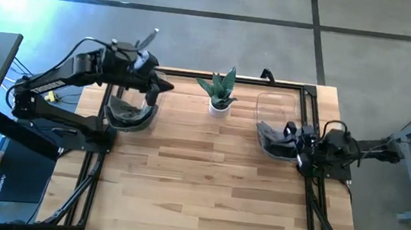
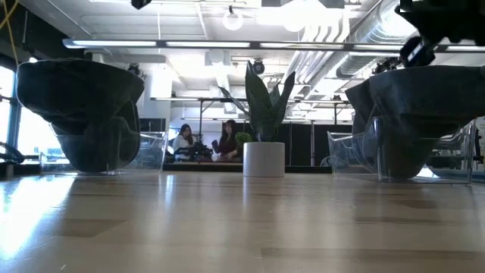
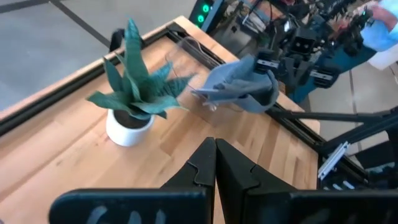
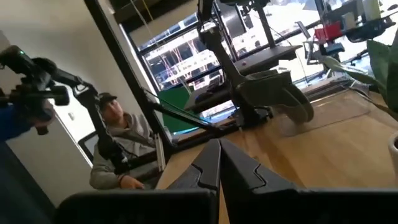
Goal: Pick & Place hat
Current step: Return to Home Position
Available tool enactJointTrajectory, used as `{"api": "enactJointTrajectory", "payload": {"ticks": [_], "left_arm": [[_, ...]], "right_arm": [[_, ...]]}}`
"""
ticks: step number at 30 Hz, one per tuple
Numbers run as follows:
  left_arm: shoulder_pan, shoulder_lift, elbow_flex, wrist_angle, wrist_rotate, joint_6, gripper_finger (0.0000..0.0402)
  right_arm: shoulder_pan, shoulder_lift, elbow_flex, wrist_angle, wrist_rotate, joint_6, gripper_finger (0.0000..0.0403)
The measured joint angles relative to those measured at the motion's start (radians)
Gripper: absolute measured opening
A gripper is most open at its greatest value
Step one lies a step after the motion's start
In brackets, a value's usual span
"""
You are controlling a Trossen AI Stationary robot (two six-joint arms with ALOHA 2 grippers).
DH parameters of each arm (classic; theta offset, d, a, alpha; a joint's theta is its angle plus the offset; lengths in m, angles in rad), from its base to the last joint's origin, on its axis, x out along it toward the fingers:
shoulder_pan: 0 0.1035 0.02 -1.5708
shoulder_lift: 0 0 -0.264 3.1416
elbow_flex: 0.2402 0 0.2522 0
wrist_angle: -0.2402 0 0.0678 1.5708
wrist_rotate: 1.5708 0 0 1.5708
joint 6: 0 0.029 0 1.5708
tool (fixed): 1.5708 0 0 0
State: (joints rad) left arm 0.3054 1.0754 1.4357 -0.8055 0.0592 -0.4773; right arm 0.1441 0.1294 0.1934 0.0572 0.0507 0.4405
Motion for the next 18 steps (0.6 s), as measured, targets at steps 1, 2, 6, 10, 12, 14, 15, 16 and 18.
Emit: {"api": "enactJointTrajectory", "payload": {"ticks": [1, 2, 6, 10, 12, 14, 15, 16, 18], "left_arm": [[-0.019, 0.007, 0.000, 0.000, -0.013, -0.005, 0.0005], [-0.036, 0.012, 0.000, 0.000, -0.023, -0.010, 0.0005], [-0.088, 0.029, 0.000, 0.002, -0.050, -0.032, 0.0005], [-0.106, 0.028, 0.000, 0.003, -0.051, -0.036, 0.0005], [-0.104, 0.028, 0.000, 0.003, -0.052, -0.045, 0.0005], [-0.103, 0.027, 0.000, 0.002, -0.053, -0.048, 0.0005], [-0.103, 0.024, 0.000, 0.002, -0.055, -0.047, 0.0005], [-0.103, 0.016, 0.000, 0.000, -0.055, -0.041, 0.0005], [-0.103, 0.002, 0.000, -0.006, -0.055, -0.022, 0.0005]], "right_arm": [[0.006, -0.019, -0.030, 0.020, 0.004, -0.012, 0.0001], [0.011, -0.041, -0.062, 0.045, 0.007, -0.022, 0.0001], [0.014, -0.127, -0.182, 0.174, 0.003, -0.073, 0.0001], [0.013, -0.123, -0.178, 0.134, 0.009, -0.205, 0.0001], [0.009, -0.129, -0.183, 0.128, 0.026, -0.276, 0.0001], [-0.003, -0.127, -0.183, 0.074, 0.064, -0.307, 0.0001], [-0.010, -0.126, -0.183, 0.047, 0.080, -0.309, 0.0001], [-0.017, -0.126, -0.183, 0.014, 0.094, -0.308, 0.0001], [-0.028, -0.118, -0.183, -0.010, 0.084, -0.292, 0.0001]]}}
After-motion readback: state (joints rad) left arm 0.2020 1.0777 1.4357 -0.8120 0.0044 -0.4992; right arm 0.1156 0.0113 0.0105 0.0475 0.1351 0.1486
